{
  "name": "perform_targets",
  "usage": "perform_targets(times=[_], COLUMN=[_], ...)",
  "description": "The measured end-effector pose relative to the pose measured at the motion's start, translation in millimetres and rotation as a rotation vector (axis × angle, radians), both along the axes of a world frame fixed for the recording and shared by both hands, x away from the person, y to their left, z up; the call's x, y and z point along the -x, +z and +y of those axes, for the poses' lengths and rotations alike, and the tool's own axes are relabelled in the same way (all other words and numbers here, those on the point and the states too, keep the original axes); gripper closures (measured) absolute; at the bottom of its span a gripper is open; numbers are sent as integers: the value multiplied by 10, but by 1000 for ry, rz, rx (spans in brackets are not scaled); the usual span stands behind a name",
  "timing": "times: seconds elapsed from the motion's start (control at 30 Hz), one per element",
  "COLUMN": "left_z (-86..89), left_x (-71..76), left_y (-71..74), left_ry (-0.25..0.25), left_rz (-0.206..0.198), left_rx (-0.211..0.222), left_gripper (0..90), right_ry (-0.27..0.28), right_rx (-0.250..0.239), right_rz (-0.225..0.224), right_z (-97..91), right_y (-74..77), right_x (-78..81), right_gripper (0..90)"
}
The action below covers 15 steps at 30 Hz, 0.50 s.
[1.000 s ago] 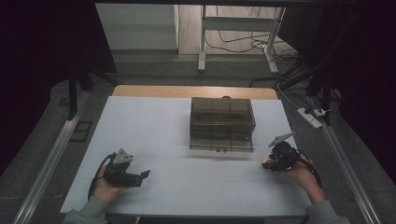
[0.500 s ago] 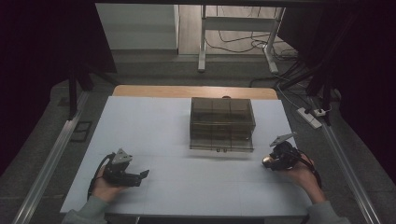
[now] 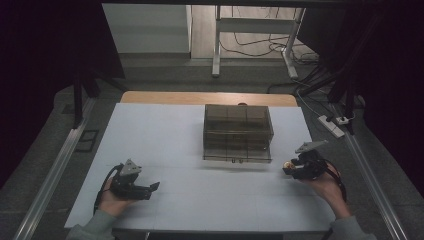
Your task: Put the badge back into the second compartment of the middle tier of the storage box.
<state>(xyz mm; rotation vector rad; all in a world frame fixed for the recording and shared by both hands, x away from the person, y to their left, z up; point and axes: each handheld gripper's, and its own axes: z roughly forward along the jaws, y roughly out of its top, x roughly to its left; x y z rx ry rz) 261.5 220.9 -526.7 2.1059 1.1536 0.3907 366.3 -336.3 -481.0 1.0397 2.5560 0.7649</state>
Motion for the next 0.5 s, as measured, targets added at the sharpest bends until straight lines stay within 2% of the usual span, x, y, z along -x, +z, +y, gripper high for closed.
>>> perform_targets(times=[0.13, 0.17, 0.3, 0.5], left_z=[3, 3, 2, 5], left_x=[-4, -4, -4, -5], left_y=[-1, -2, -3, -4], left_ry=[-1, -1, -1, -2], left_rz=[1, 1, 3, 1], left_rx=[-1, -1, -1, -1], left_gripper=[97, 97, 97, 98], right_ry=[-15, -16, -20, -22], right_rx=[-35, -65, -109, -145], right_rz=[-17, -38, -71, -117], right_z=[-24, -43, -70, -74], right_y=[39, 64, 116, 159], right_x=[12, 16, 35, 54], right_gripper=[475, 475, 475, 475])
